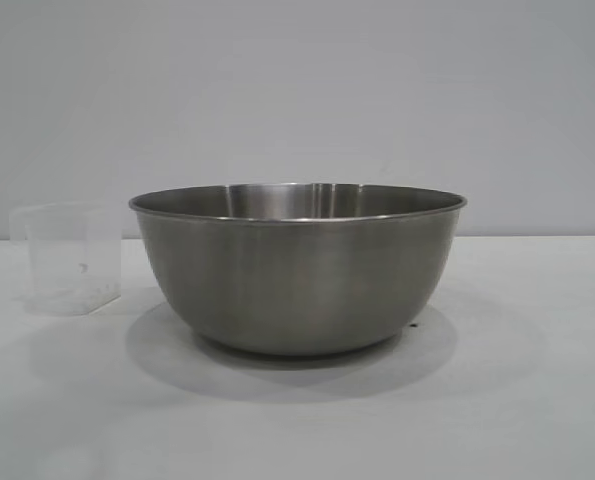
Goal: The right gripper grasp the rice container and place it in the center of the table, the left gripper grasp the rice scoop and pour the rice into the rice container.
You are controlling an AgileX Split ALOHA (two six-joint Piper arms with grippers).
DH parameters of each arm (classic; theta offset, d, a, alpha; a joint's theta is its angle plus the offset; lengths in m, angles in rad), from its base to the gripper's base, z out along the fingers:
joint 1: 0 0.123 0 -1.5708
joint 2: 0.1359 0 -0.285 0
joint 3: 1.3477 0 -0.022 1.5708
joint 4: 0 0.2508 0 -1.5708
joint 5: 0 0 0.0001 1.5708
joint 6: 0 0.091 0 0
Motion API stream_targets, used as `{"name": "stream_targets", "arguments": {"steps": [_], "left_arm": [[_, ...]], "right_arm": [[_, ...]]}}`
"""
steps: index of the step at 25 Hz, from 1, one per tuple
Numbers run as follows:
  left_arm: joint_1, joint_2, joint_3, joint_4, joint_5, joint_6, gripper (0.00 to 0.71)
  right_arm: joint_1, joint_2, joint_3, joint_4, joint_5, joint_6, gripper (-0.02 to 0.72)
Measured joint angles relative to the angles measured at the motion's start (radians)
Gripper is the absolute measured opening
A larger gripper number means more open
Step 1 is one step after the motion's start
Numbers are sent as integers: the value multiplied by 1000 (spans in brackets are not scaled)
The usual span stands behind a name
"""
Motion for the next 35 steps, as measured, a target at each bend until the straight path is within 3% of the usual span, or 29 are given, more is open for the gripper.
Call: {"name": "stream_targets", "arguments": {"steps": [4, 12, 23, 35], "left_arm": [[0, -165, -50, -2, 265, 0, 161], [-2, -371, -62, -103, 558, 114, 161], [-4, -552, -32, -221, 633, 210, 161], [-4, -556, -32, -244, 635, 177, 161]], "right_arm": [[0, 0, 0, 0, 0, 0, 322], [0, 0, 0, 0, 0, 0, 322], [0, 0, 0, 0, 0, -4, 274], [0, 0, 0, 0, -1, -4, 274]]}}
